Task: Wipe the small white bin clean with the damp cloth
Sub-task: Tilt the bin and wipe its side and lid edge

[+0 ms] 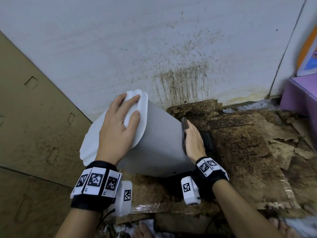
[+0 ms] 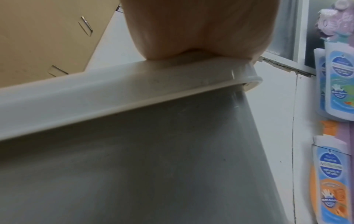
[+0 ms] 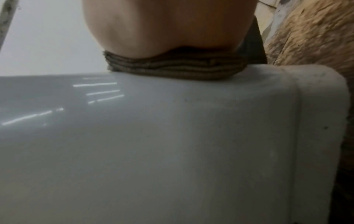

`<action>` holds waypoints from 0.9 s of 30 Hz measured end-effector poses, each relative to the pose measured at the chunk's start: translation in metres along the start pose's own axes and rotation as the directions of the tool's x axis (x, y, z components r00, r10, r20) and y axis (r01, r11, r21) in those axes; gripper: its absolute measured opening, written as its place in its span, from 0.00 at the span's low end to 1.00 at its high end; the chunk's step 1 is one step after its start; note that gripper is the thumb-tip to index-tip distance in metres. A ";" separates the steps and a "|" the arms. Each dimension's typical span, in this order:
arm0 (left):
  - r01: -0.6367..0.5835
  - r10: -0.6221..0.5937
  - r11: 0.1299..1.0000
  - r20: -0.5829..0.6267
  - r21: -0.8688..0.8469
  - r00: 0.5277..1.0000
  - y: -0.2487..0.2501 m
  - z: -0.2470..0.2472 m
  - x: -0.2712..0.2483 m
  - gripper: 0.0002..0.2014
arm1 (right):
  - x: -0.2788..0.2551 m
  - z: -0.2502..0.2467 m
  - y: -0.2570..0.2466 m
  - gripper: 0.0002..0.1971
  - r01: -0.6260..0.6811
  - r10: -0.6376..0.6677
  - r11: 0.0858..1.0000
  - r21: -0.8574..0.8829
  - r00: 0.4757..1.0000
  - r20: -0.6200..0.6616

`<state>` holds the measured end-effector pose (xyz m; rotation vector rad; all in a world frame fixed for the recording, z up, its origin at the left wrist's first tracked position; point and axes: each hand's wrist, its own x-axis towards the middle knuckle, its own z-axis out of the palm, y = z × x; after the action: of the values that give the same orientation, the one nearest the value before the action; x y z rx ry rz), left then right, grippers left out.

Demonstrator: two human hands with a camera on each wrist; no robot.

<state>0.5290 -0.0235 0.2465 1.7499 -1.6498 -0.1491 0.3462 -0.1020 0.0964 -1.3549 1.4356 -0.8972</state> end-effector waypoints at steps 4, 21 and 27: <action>0.002 -0.002 1.000 -0.015 0.013 1.000 0.002 0.002 0.000 0.21 | -0.004 0.000 -0.006 0.24 -0.071 0.076 0.994 0.081 0.996 -0.052; -0.012 0.012 0.999 0.002 0.041 1.000 0.002 0.007 0.002 0.21 | -0.044 0.036 -0.105 0.27 0.379 -0.390 0.909 0.174 0.920 0.037; -0.002 0.002 1.000 -0.021 0.017 1.000 -0.001 0.005 0.002 0.21 | -0.042 0.041 -0.050 0.29 0.508 -0.508 0.861 -0.038 0.853 -0.121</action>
<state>0.5279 -0.0272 0.2432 1.7563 -1.6425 -0.1161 0.3981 -0.0631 0.1373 -1.7491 1.1802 -1.3417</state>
